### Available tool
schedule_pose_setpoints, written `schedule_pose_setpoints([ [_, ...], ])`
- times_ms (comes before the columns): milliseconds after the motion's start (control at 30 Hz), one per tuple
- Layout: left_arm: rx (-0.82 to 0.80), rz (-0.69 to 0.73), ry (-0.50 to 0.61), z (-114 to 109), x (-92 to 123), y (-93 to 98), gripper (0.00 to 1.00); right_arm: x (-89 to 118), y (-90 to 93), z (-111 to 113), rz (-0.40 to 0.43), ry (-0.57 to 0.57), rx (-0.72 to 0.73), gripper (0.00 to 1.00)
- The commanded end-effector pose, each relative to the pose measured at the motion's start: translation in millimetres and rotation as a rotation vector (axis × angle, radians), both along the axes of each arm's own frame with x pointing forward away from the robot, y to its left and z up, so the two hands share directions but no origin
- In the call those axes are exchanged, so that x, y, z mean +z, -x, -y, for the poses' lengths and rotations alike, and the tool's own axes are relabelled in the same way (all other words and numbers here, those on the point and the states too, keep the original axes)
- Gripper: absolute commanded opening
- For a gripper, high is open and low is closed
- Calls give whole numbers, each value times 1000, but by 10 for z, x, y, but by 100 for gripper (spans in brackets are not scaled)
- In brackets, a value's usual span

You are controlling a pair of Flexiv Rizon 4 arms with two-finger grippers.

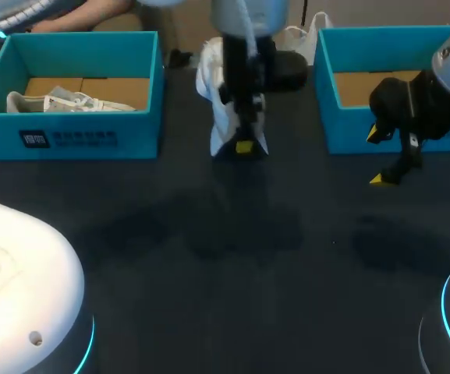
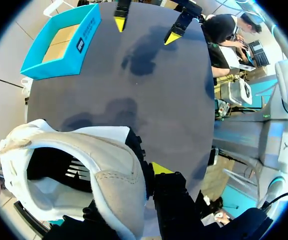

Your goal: Take the shoe out of the shoebox, open the shoe tongue, remove and reinsert the insole, then place the shoe into the shoebox

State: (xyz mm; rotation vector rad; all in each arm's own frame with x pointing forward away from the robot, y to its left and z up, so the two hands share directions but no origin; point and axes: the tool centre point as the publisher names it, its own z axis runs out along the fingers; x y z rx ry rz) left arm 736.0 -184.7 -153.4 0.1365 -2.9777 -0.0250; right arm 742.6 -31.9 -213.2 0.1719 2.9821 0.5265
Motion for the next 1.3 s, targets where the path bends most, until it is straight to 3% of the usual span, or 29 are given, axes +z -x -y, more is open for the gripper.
schedule_pose_setpoints([
  [33, -9, -14, 30, -307, 82, -116, 0, -11, 4, 1, 1, 1, -1, 100],
  [200, -20, 3, 48, -489, 93, -287, 0, -11, 4, 1, 1, 1, -1, 100],
  [1000, 41, 76, 83, -1665, -110, -1807, 0, -11, 4, 1, 1, 1, -1, 100],
  [1300, 46, 67, 87, -2117, -158, -2117, 0, -11, 4, 1, 1, 1, -1, 100],
])
